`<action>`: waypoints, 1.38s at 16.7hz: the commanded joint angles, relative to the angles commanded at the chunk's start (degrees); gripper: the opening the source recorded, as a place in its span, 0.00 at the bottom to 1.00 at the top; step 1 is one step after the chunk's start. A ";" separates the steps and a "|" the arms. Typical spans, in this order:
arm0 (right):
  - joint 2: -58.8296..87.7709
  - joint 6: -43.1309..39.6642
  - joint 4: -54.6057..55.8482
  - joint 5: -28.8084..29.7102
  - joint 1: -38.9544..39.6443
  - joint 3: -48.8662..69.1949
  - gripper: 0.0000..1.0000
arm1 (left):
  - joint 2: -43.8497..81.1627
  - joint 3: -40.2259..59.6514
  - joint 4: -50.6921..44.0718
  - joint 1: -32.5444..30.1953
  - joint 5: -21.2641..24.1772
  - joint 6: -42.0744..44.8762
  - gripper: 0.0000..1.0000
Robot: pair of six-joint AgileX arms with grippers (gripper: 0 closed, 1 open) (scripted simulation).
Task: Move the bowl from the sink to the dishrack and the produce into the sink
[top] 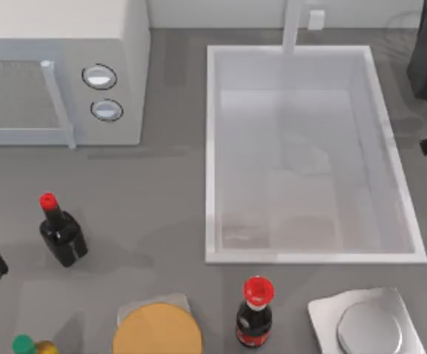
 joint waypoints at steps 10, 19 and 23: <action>4.06 8.04 56.88 18.15 23.21 -10.74 0.00 | 0.00 0.00 0.00 0.00 0.00 0.00 1.00; 4.47 10.25 71.89 24.28 28.82 -14.90 0.00 | 0.00 0.00 0.00 0.00 0.00 0.00 1.00; 5.20 10.29 72.60 24.09 28.68 -14.80 0.00 | 0.00 0.00 0.00 0.00 0.00 0.00 1.00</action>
